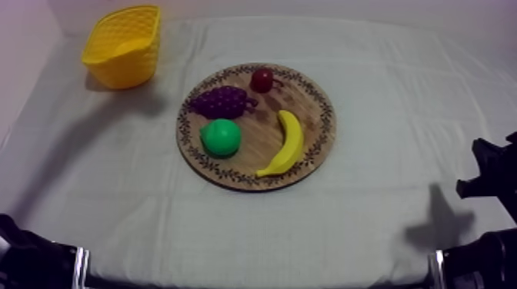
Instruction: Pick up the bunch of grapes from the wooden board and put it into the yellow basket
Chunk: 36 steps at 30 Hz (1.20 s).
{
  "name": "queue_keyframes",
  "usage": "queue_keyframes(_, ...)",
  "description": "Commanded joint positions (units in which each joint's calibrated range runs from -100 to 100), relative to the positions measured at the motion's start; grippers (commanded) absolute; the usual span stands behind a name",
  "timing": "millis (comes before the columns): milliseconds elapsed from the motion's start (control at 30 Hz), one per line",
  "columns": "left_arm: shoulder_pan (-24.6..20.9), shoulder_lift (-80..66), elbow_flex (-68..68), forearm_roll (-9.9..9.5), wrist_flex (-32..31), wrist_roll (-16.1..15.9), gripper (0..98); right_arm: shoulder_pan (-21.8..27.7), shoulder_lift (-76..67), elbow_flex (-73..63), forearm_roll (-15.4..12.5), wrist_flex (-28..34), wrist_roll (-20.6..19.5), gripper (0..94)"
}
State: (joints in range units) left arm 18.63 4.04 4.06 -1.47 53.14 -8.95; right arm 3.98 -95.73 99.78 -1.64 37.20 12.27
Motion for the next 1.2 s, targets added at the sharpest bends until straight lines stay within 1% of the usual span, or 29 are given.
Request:
queue_keyframes(0,0.82,1.90,-2.20,0.00,0.54,-0.40,0.0,0.00,-0.02,-0.01,0.00,-0.02,0.01,0.5)
queue_keyframes(200,3.05,4.49,-4.35,0.15,0.99,-1.39,0.0,0.00,-0.02,-0.01,0.00,-0.02,0.01,0.5)
queue_keyframes(400,4.37,5.97,-3.03,0.51,1.25,-2.28,0.0,0.00,-0.02,-0.01,0.00,-0.02,0.01,0.5)
queue_keyframes(700,5.13,5.46,0.27,1.06,0.91,-1.91,0.0,0.00,-0.02,-0.01,0.00,-0.02,0.01,0.5)
queue_keyframes(800,5.32,5.12,2.09,0.69,0.80,-1.09,0.0,0.00,-0.02,-0.01,0.00,-0.02,0.01,0.5)
queue_keyframes(867,5.19,4.96,3.45,0.61,0.68,-1.47,0.0,0.00,-0.02,-0.01,0.00,-0.02,0.01,0.5)
queue_keyframes(933,5.02,4.87,4.60,0.66,0.58,-2.47,0.0,0.00,-0.02,-0.01,0.00,-0.02,0.01,0.5)
queue_keyframes(967,5.02,4.85,5.11,0.68,0.57,-3.46,0.0,0.00,-0.02,-0.01,0.00,-0.02,0.01,0.5)
queue_keyframes(1100,5.60,4.66,6.77,0.39,0.99,-8.72,0.0,0.00,-0.02,-0.01,0.00,-0.02,0.01,0.5)
queue_keyframes(1167,6.03,4.57,7.23,-0.22,1.36,-10.74,0.0,0.00,-0.02,-0.01,0.00,-0.02,0.01,0.5)
